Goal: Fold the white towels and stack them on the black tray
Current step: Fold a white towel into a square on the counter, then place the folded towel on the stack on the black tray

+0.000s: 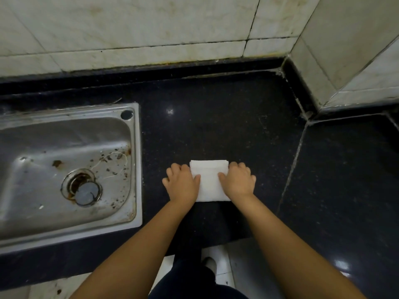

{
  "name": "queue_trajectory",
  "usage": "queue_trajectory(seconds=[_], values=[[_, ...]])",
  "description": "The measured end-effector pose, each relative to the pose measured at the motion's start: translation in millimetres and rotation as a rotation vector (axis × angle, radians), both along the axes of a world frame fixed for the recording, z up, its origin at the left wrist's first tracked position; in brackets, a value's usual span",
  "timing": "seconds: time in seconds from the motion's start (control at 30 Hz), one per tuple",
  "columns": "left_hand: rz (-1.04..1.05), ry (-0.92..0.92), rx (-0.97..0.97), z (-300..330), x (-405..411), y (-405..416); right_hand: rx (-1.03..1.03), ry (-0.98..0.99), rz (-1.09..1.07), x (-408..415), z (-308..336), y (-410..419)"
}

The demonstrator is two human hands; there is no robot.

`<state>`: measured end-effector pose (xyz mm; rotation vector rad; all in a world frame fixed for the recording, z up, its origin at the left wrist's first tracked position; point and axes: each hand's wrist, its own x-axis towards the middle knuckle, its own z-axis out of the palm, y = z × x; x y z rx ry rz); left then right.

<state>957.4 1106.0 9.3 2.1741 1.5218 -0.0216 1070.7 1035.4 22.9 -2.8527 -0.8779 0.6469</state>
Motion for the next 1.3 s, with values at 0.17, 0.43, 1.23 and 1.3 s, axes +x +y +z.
queue_trajectory(seconds=[0.17, 0.43, 1.23, 1.3], values=[[0.080, -0.419, -0.298, 27.5, -3.9, -5.7, 0.361, 0.395, -0.239, 3.9, 22.5, -15.5], [-0.041, -0.849, -0.707, 106.8, -15.3, -58.6, 0.858, 1.097, -0.660, -8.6, 51.8, -90.8], [-1.236, -0.224, -1.180, 122.7, -166.8, -471.5, 1.412, -0.139, -1.638, -409.6, 102.0, -539.4], [-1.376, -0.165, -1.191, 129.7, -199.6, -531.0, 1.440, -0.237, -1.705, -458.7, 109.2, -585.0]])
